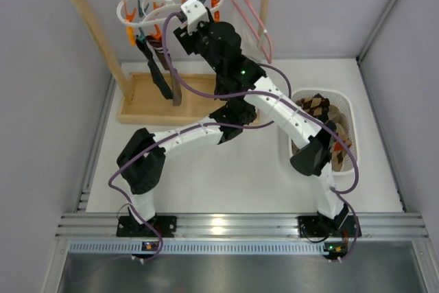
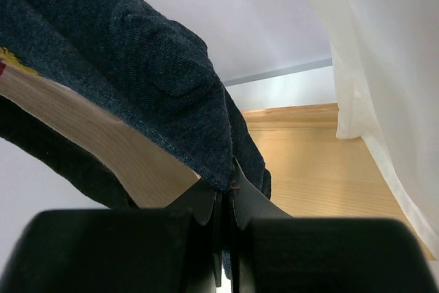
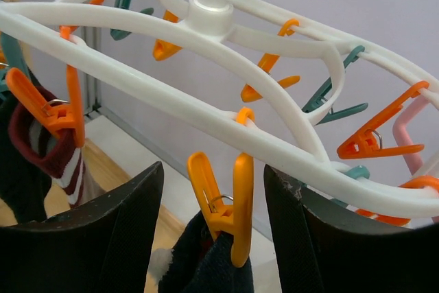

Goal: Remove the socks clipped to the hanger

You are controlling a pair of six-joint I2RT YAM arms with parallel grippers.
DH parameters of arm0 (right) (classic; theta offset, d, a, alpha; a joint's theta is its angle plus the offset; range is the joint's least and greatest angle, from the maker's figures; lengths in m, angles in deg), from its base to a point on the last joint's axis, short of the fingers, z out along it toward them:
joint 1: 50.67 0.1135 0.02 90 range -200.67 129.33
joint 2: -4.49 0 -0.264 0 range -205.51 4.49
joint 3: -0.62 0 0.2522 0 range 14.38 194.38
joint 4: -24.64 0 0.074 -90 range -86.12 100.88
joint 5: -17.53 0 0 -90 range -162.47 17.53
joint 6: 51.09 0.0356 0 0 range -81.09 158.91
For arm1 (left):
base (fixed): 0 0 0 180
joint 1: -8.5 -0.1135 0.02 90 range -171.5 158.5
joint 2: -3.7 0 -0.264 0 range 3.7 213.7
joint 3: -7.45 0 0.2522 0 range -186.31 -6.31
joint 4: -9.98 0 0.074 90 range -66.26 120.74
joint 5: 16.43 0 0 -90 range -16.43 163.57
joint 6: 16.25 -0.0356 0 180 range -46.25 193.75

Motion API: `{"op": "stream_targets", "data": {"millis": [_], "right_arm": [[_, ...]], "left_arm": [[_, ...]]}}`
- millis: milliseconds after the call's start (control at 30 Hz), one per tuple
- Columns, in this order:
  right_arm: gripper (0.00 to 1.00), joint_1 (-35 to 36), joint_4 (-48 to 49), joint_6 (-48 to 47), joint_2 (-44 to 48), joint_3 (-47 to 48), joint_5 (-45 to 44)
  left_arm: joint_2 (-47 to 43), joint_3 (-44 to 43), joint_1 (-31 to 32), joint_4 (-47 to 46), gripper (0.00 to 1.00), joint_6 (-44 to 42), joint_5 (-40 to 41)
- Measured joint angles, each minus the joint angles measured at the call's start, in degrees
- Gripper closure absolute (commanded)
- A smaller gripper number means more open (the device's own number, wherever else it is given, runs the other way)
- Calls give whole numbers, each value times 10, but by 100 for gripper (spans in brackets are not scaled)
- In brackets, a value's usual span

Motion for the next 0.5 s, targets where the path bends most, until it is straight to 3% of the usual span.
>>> {"op": "stream_targets", "data": {"millis": [167, 333, 400, 500], "right_arm": [[48, 5, 25, -22, -12, 0, -34], [64, 7, 55, -41, -16, 0, -62], [79, 8, 68, -48, -16, 0, -70], [88, 12, 83, -58, -16, 0, -81]], "left_arm": [[0, -3, -3, 0, 100, 0, -4], [0, -3, -4, 0, 100, 0, -10], [0, -3, -4, 0, 100, 0, -12], [0, -3, -5, 0, 100, 0, -14]]}}
